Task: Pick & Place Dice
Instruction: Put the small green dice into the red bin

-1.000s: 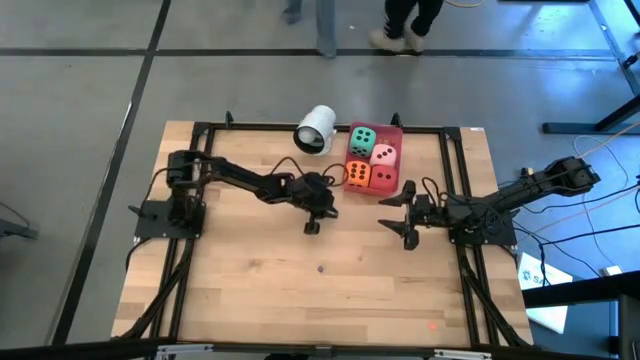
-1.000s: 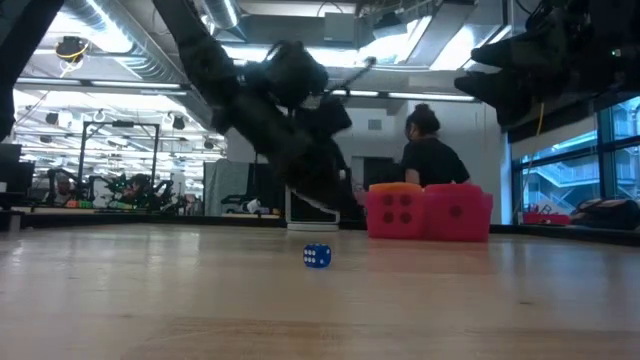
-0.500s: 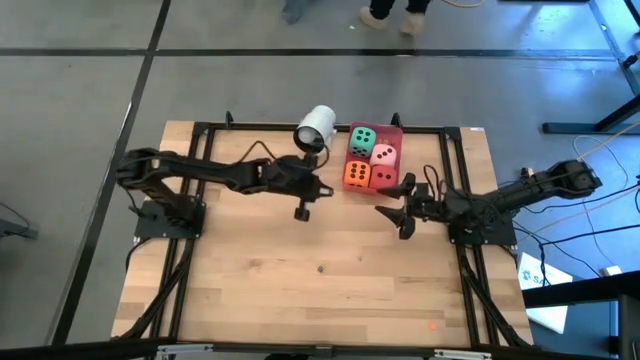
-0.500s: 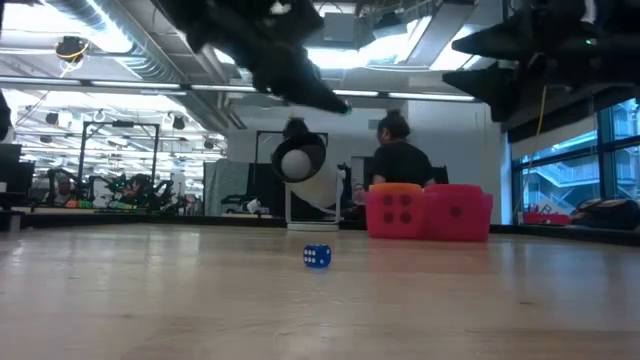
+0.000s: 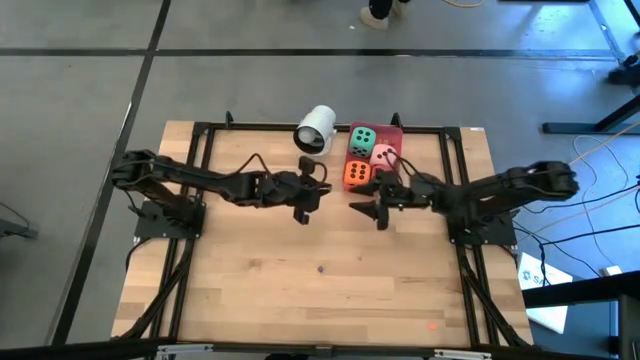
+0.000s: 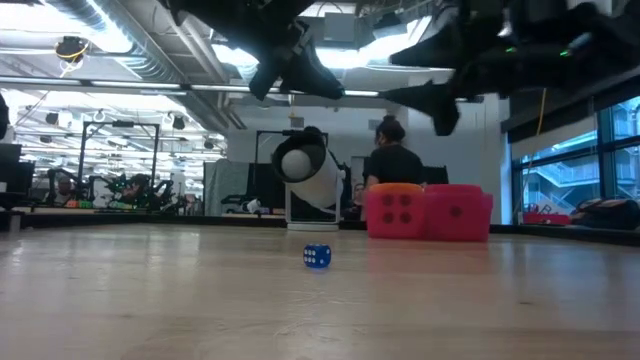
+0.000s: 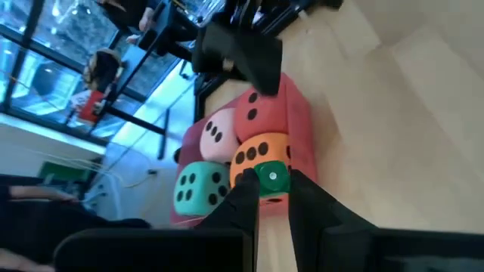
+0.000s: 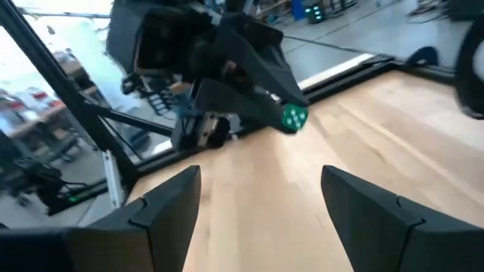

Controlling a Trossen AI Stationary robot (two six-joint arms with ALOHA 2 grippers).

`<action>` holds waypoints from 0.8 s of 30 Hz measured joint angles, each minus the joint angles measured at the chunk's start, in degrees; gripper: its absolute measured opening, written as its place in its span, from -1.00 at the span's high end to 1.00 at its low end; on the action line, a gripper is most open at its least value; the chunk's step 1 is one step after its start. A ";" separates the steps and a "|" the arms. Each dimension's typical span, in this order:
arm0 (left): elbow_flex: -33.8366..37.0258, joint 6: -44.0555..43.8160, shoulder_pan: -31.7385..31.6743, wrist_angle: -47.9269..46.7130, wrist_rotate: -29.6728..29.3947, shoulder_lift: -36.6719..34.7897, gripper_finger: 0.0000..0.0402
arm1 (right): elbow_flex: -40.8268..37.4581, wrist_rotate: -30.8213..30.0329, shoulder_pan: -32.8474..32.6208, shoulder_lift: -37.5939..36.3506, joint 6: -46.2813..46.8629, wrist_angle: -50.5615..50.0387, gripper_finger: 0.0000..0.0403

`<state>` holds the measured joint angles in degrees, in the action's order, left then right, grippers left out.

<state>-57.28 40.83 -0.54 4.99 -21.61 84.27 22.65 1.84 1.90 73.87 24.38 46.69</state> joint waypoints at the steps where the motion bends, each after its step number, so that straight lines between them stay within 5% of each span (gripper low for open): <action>1: 0.00 0.63 0.32 -0.01 -0.88 0.00 0.84 | 0.70 1.68 0.92 1.71 0.63 1.46 -0.36; 8: 0.00 3.41 1.67 -0.10 -4.46 0.00 0.84 | 5.06 14.87 6.46 13.43 6.35 12.64 -0.36; 24: 0.00 3.97 1.69 -2.24 -5.93 0.00 0.84 | 13.18 20.06 9.54 22.29 8.97 14.25 -0.36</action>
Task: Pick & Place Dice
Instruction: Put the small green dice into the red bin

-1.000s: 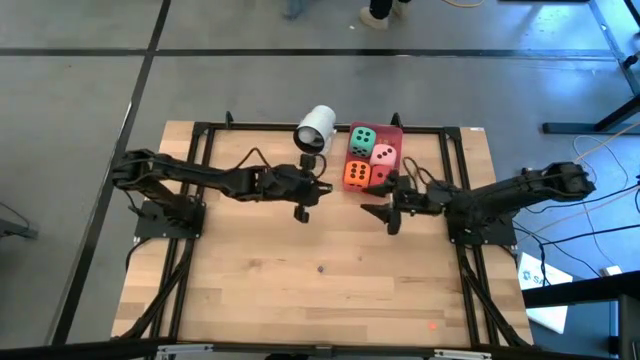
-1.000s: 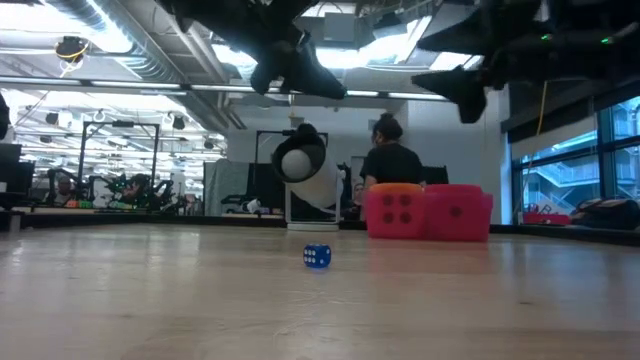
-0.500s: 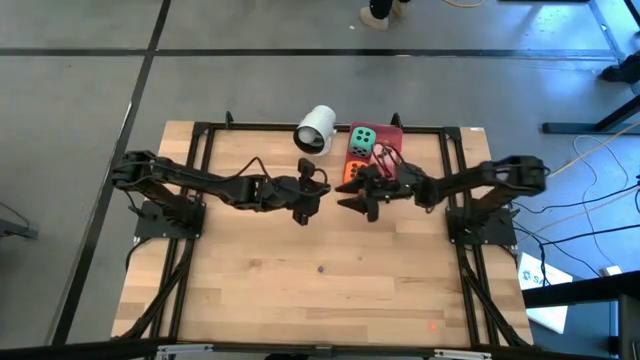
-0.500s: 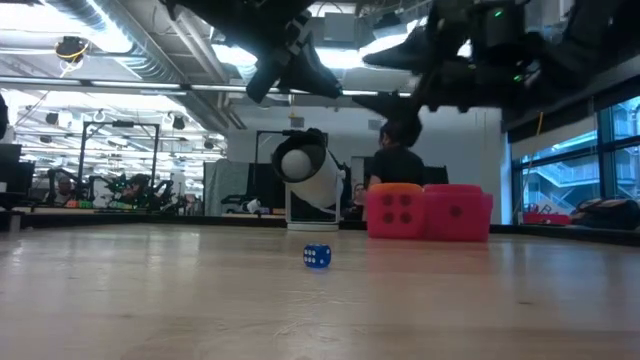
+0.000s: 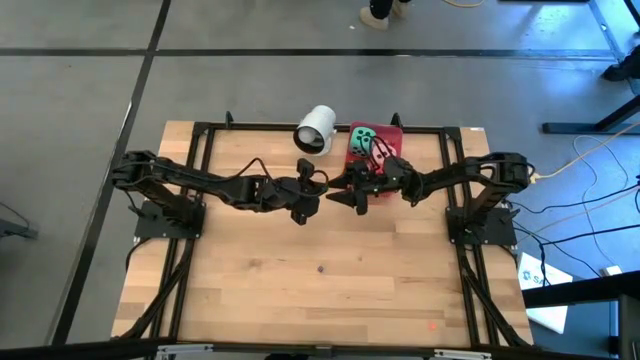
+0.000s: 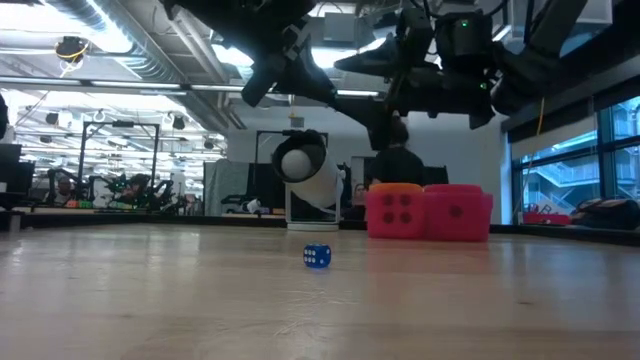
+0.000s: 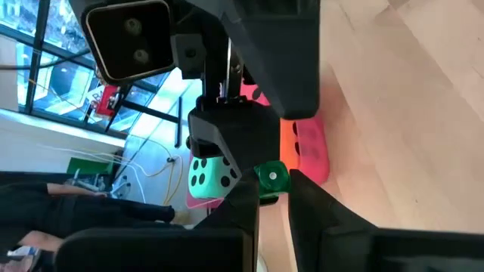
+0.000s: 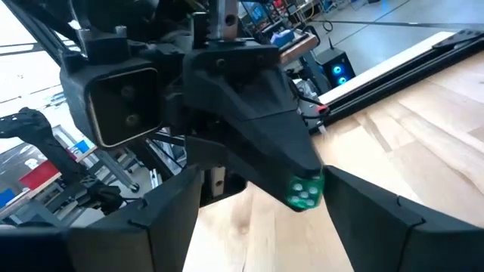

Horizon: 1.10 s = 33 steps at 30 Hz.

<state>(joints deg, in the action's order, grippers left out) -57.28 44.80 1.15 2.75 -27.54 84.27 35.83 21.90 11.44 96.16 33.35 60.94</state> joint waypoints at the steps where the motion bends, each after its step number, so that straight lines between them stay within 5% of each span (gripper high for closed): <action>1: 0.00 0.00 0.00 -0.04 -0.14 0.00 0.84 | 0.11 0.08 0.00 0.00 -0.03 -0.07 -0.36; 8: 0.00 0.00 0.00 0.02 -0.79 0.00 0.84 | 0.18 0.19 0.00 0.00 0.07 -0.49 -0.27; 33: -0.02 -0.02 0.02 0.21 -0.98 -0.07 0.84 | 0.18 -0.66 0.02 0.04 -0.14 -0.90 0.59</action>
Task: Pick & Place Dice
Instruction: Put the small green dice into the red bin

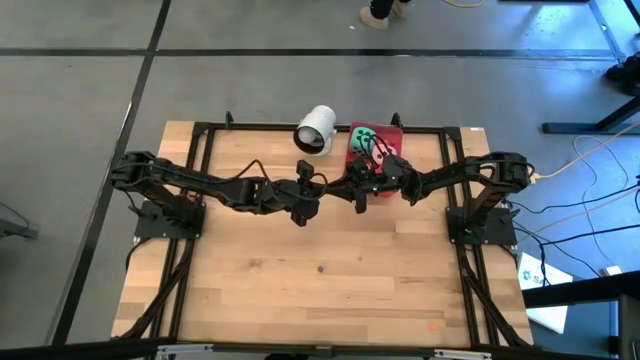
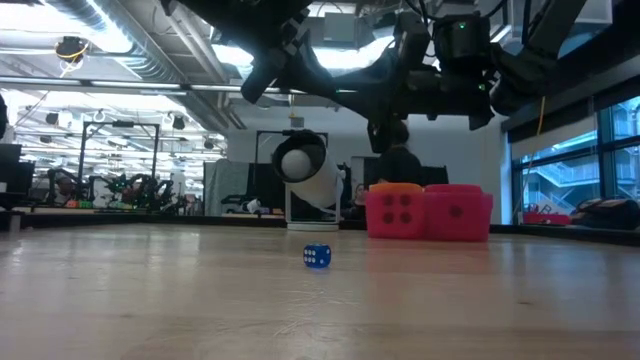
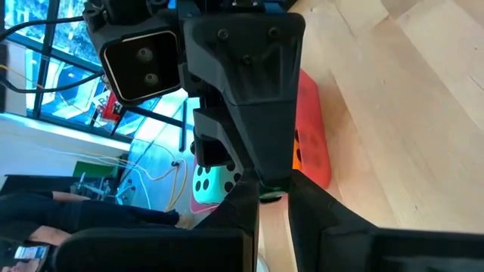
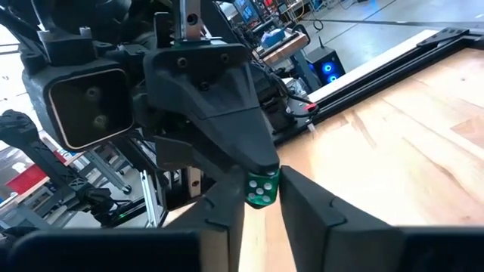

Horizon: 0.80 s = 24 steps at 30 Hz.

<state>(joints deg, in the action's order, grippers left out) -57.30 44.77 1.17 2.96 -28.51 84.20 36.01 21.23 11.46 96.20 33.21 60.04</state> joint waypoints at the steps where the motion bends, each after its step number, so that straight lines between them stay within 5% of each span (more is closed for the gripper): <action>1: 0.00 0.00 0.00 -0.01 -0.01 0.00 0.84 | 0.00 0.00 0.00 0.00 -0.12 -0.01 0.63; 15: 0.00 -0.02 -0.02 -0.28 1.43 0.00 0.79 | -0.03 1.01 -0.01 0.00 -0.65 -0.16 0.74; 24: -0.02 -1.34 -0.07 -1.77 4.74 0.00 0.41 | -0.04 2.60 0.07 0.00 -0.87 -0.29 0.75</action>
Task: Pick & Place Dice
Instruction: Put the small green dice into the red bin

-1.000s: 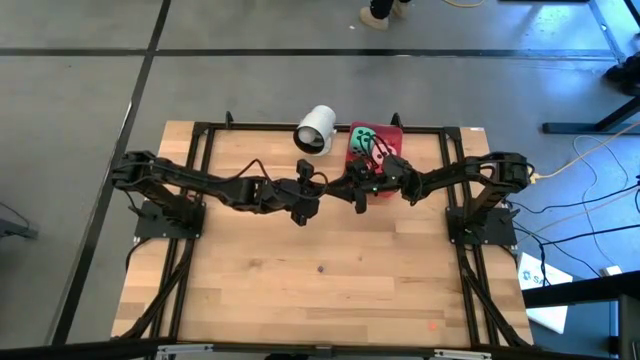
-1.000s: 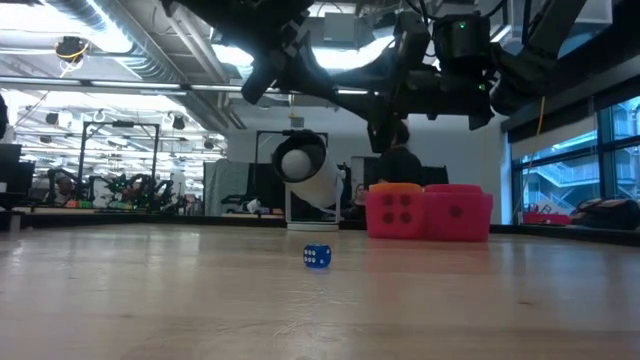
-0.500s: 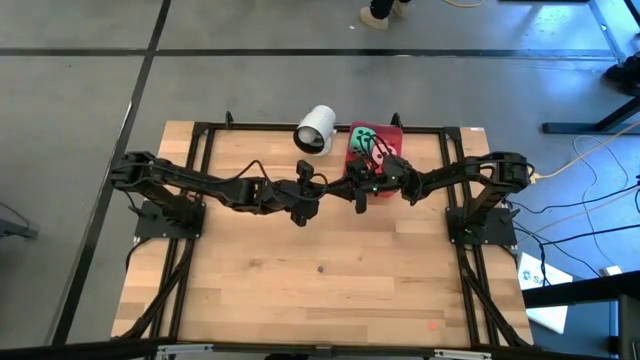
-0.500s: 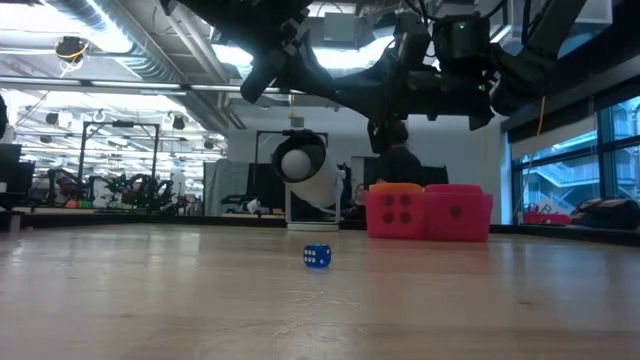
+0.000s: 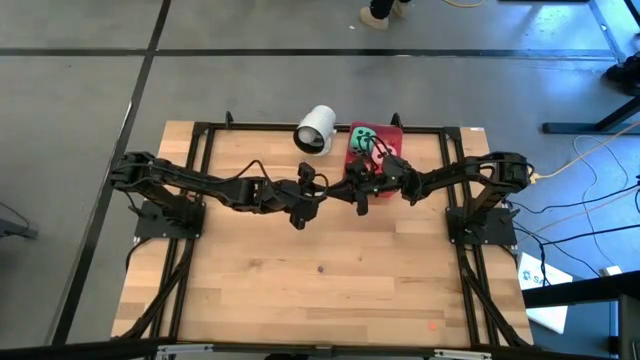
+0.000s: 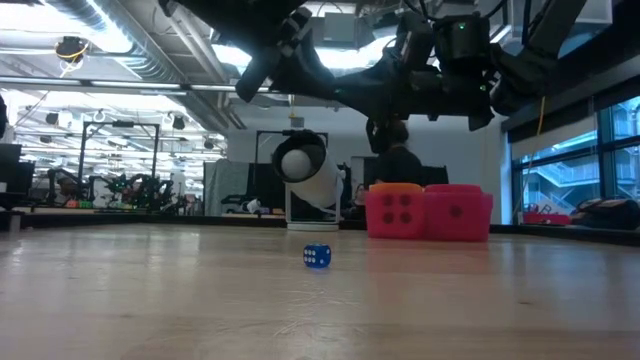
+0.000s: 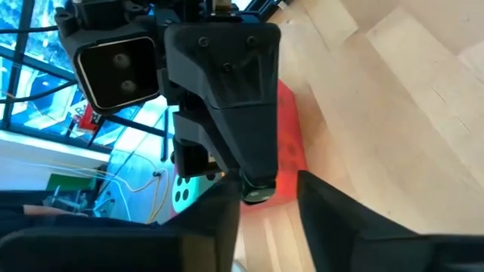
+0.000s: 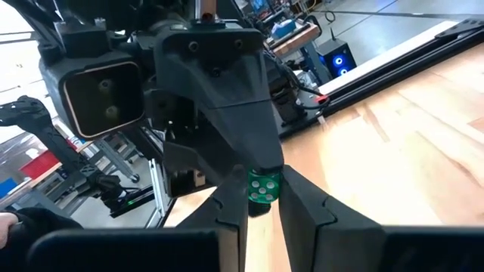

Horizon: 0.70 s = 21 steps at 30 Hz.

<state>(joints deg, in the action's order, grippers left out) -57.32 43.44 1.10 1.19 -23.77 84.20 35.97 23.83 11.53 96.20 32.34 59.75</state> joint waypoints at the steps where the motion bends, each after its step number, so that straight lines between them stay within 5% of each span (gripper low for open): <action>1: 0.00 -0.28 0.00 -0.16 0.02 -0.12 0.35 | 0.00 -0.02 0.00 0.00 0.00 0.07 0.75; 7: 0.17 -2.55 0.00 -1.04 -1.99 -1.38 0.11 | 0.11 1.80 -0.04 -0.09 -0.20 1.15 0.75; 14: 0.15 -6.60 -0.07 -3.94 -1.69 -6.85 0.10 | 0.11 3.26 0.18 -0.46 -0.35 1.18 0.75; 21: 0.16 -15.24 -3.81 -11.29 12.68 -12.91 0.11 | 0.04 4.17 1.67 -5.39 -3.27 -3.70 0.75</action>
<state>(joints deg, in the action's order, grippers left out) -57.16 28.20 -2.70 -10.10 -11.09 71.29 36.01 28.01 13.20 90.81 29.07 56.05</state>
